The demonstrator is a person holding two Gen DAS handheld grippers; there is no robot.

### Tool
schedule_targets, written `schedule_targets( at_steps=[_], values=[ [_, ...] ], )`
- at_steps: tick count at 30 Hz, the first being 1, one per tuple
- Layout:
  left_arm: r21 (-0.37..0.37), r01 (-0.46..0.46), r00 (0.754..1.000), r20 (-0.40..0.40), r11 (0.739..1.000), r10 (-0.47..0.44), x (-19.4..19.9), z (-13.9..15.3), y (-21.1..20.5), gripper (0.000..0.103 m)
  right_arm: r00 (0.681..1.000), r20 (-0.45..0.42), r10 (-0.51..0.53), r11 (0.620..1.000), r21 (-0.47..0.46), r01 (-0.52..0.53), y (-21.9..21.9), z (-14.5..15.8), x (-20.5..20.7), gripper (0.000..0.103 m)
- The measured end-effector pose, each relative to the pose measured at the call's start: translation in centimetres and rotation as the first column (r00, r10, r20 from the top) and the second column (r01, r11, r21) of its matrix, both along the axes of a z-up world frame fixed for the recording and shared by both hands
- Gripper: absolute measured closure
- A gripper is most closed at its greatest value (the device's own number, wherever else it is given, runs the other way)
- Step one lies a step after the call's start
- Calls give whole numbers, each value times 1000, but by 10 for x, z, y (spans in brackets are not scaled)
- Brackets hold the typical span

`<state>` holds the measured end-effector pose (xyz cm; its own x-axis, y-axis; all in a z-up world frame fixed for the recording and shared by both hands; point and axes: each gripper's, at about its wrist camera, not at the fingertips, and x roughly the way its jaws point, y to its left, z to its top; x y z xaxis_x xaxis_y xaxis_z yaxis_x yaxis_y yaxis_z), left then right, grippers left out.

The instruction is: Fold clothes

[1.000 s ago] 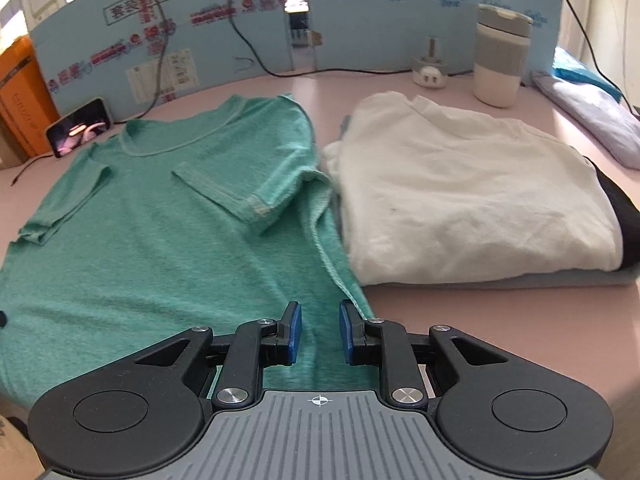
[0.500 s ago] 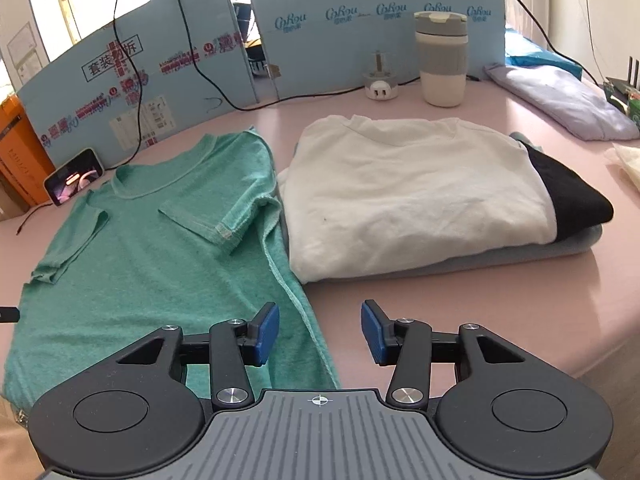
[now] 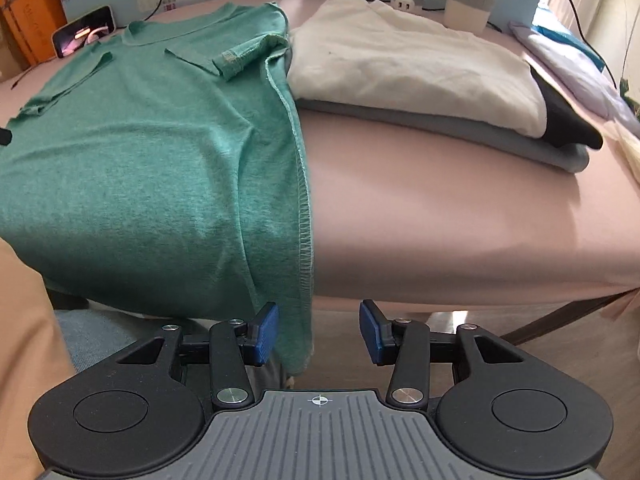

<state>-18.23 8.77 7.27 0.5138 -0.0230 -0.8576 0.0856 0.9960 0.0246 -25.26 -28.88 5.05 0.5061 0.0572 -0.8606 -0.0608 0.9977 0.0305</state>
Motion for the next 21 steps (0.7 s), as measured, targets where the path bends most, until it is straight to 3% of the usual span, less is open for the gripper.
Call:
schedule_targets(
  at_steps=[7,10,12,15,18,21],
  values=[
    [12,9,1000,-5,1000,-9,-4,0,-2,22,994,-28,108,994,25,-107,2,-26,7,60],
    [17,13,1000,-7,1000,-13,-6,0,-3,22,988,-62,138,990,-6,-139,4,-32,13,69],
    [20,15,1000,-9,1000,-15,-7,0,-4,22,991,-63,116,993,41,-114,-2,-31,13,87],
    [16,19,1000,-10,1000,-19,-7,0,-4,22,993,-99,64,991,127,-51,-12,-24,13,100],
    [10,23,1000,-10,1000,-23,-7,-2,-5,22,989,-140,54,979,201,-25,-19,-12,11,102],
    [3,20,1000,-19,1000,-20,-6,-6,-5,22,995,-97,34,959,282,-6,-29,9,3,102]
  ],
)
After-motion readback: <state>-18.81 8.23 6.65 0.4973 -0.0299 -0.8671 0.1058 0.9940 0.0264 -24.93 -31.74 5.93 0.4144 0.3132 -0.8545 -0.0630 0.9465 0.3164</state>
